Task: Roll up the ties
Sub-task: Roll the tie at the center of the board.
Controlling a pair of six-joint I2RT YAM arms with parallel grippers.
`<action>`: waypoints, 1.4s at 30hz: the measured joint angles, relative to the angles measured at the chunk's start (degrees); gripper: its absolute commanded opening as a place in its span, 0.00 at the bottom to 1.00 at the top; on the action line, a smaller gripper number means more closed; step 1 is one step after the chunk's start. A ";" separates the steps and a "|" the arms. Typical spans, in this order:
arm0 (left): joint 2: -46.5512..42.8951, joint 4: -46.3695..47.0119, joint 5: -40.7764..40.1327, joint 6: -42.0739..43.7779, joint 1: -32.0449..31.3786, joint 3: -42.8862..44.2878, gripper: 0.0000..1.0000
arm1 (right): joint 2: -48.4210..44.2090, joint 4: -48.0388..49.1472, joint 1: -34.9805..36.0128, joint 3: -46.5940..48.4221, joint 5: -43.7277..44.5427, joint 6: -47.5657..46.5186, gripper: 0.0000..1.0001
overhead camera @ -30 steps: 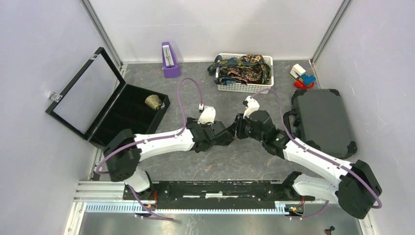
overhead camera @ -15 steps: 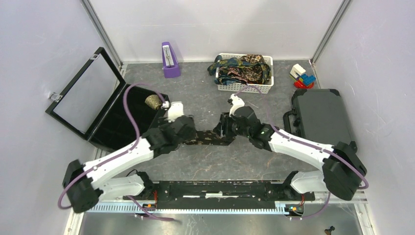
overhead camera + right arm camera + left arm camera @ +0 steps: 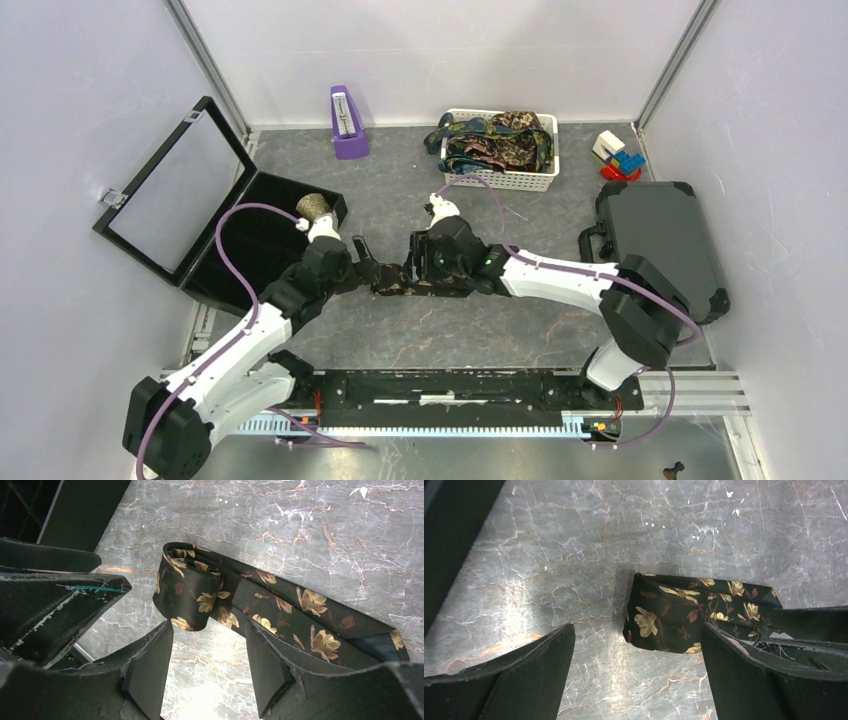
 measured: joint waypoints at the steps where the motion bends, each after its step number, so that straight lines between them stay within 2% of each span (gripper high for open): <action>1: -0.11 1.40 1.42 0.00 0.83 -1.01 1.00 | 0.55 -0.35 0.20 0.57 0.28 0.22 0.63; 14: -3.23 8.44 8.76 0.00 6.49 -7.37 1.00 | 7.10 -5.14 1.46 6.78 4.28 1.01 0.65; 32: -9.35 9.73 8.83 0.00 7.04 -10.56 1.00 | 10.36 -5.68 2.03 9.03 5.09 1.01 0.63; 42: -8.87 10.14 8.92 -0.02 7.17 -11.32 0.99 | 12.31 -5.60 3.43 10.95 4.20 1.25 0.59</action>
